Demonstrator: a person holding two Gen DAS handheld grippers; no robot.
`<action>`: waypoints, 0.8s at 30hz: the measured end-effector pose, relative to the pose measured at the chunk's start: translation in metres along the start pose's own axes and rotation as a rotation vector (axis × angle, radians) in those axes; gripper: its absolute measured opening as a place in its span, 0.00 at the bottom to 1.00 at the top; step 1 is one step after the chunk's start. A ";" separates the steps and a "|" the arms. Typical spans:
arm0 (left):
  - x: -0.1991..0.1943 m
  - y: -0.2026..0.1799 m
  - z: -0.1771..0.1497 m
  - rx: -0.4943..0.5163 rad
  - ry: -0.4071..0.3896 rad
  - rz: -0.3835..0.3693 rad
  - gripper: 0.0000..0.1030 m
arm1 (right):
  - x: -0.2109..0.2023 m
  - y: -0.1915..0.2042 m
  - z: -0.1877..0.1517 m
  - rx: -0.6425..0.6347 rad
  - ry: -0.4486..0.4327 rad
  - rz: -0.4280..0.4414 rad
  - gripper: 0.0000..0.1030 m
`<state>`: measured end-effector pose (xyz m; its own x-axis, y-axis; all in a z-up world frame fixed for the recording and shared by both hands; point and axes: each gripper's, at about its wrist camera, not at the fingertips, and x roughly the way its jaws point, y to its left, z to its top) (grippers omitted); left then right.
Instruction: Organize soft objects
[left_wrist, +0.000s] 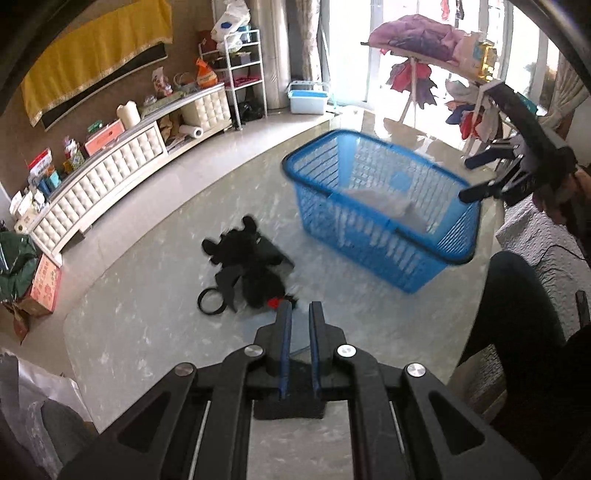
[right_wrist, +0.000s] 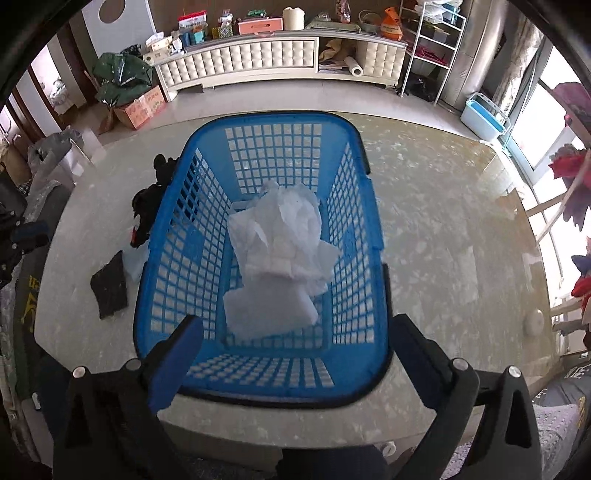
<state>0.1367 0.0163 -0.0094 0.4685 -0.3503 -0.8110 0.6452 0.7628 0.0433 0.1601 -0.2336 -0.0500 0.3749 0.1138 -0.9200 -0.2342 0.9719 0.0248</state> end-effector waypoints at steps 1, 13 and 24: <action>-0.003 -0.005 0.005 0.006 -0.005 -0.001 0.08 | -0.003 -0.002 -0.002 0.003 -0.005 0.006 0.98; 0.029 -0.081 0.071 0.090 0.001 -0.092 0.08 | -0.006 -0.021 -0.020 0.050 -0.044 0.041 0.98; 0.097 -0.120 0.104 0.106 0.083 -0.133 0.08 | 0.009 -0.035 -0.022 0.069 -0.049 0.069 0.98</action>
<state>0.1676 -0.1656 -0.0322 0.3261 -0.3947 -0.8590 0.7601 0.6497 -0.0100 0.1519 -0.2713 -0.0682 0.4037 0.1891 -0.8951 -0.1997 0.9730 0.1156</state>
